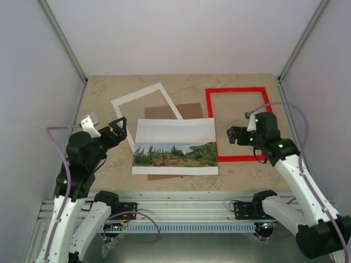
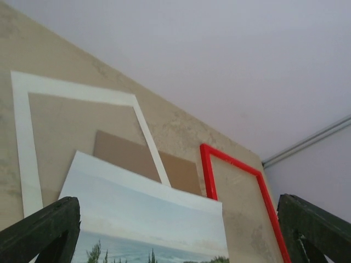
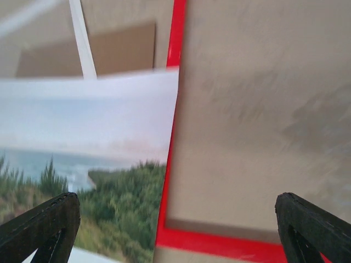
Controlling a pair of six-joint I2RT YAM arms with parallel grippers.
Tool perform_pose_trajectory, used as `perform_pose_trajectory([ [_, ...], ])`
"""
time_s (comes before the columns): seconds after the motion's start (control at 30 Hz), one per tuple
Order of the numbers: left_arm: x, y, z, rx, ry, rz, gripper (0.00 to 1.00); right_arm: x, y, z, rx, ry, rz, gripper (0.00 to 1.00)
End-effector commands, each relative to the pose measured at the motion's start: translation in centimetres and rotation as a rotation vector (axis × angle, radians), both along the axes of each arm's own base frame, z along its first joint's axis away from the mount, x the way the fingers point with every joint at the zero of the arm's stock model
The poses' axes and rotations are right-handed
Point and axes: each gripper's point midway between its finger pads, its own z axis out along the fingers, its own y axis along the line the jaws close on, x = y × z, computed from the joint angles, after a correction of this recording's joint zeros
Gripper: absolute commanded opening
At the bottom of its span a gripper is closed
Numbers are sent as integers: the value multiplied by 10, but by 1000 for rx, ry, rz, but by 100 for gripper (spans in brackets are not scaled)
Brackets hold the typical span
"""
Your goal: Take the photo out of the frame
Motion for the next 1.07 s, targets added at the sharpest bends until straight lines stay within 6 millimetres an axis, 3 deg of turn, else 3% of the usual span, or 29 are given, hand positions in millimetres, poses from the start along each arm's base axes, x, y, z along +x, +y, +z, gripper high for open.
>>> perform_pose_trajectory([
  [0.0,-20,21,34,44,-115,79,100,9,-33,66,-85,-220,-81,98],
  [0.17,-39,32,63,94,-228,105,100,-6,-48,129,-75,-423,-140,98],
  [0.27,-48,40,74,106,-285,137,100,-17,-69,147,-112,-503,-233,98],
  [0.43,-55,55,62,120,-310,214,100,-27,-85,146,-136,-529,-310,98],
  [0.77,-49,61,18,133,-250,252,100,-32,-82,146,-103,-578,-301,98],
  [1.03,-47,59,13,117,-236,244,100,-32,-80,149,-82,-594,-295,98],
])
